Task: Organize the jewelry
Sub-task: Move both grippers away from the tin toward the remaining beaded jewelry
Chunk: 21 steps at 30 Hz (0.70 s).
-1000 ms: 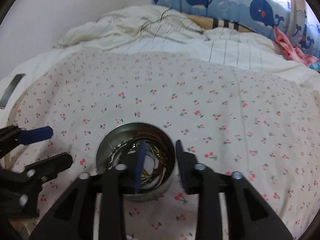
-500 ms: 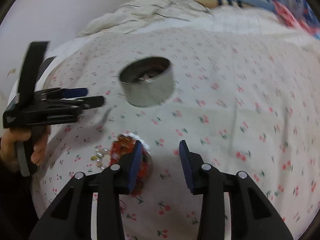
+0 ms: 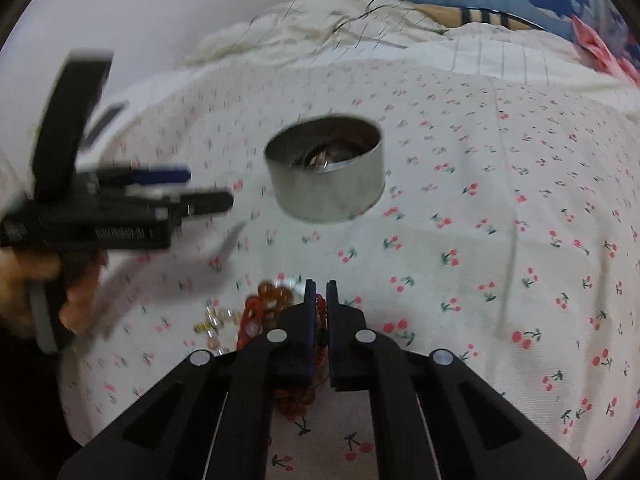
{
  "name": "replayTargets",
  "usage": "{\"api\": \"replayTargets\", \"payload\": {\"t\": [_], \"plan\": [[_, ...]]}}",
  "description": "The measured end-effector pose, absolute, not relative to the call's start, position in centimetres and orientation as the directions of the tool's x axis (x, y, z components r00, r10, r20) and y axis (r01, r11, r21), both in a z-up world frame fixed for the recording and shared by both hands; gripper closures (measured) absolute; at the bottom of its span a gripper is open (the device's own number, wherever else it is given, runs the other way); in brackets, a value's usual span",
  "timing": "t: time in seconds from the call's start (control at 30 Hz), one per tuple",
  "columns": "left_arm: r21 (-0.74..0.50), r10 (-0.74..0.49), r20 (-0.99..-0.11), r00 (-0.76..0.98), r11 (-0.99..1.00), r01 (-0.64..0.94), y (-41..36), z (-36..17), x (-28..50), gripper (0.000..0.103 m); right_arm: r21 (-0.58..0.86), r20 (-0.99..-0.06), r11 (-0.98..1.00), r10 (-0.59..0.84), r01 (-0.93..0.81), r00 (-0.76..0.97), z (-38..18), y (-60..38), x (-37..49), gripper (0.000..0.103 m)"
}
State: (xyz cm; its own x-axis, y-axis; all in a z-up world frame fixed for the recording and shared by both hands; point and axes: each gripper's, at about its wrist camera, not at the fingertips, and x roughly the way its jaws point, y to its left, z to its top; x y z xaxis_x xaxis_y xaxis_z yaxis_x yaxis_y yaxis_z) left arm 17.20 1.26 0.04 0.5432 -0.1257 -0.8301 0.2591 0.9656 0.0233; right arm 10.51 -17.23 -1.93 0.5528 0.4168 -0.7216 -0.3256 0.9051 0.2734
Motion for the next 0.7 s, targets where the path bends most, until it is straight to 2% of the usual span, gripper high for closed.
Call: {"api": "replayTargets", "payload": {"t": [0.23,0.33,0.37,0.4,0.43,0.47,0.6,0.7], "plan": [[0.028,-0.121,-0.829,0.547,0.966,0.256,1.3,0.1,17.3,0.023,0.325,-0.697,0.918,0.396,-0.229,0.598,-1.2,-20.1,11.4,0.098],[0.026,-0.123,-0.831,0.542,0.966,0.258,1.4,0.0,17.4,0.023,0.298,-0.74,0.938,0.344,-0.177,0.577,-2.0,-20.7,12.0,0.096],[0.023,-0.129,-0.836,0.533,0.963,0.268,1.4,-0.1,17.4,0.023,0.294,-0.75,0.942,0.331,-0.16,0.573,-2.4,-21.0,12.1,0.094],[0.014,-0.141,-0.842,0.521,0.959,0.283,1.3,-0.2,17.4,0.022,0.293,-0.759,0.946,0.318,-0.138,0.569,-2.9,-21.2,12.2,0.078],[-0.001,-0.161,-0.851,0.501,0.953,0.304,1.2,-0.3,17.3,0.022,0.299,-0.764,0.947,0.309,-0.114,0.567,-3.1,-21.6,12.3,0.052],[-0.021,-0.188,-0.861,0.473,0.942,0.336,1.0,-0.4,17.2,0.022,0.305,-0.758,0.947,0.306,-0.103,0.576,-3.0,-21.8,12.3,0.045],[-0.057,-0.273,-0.872,0.406,0.88,0.472,-0.3,-0.5,16.0,0.022,0.3,-0.766,0.945,0.319,-0.129,0.558,-3.0,-21.3,12.2,0.044],[-0.003,-0.28,-0.875,0.396,0.819,0.573,-1.7,-0.6,14.4,0.022,0.242,-0.807,0.958,0.285,-0.151,0.518,-4.1,-20.2,12.5,0.045]]}}
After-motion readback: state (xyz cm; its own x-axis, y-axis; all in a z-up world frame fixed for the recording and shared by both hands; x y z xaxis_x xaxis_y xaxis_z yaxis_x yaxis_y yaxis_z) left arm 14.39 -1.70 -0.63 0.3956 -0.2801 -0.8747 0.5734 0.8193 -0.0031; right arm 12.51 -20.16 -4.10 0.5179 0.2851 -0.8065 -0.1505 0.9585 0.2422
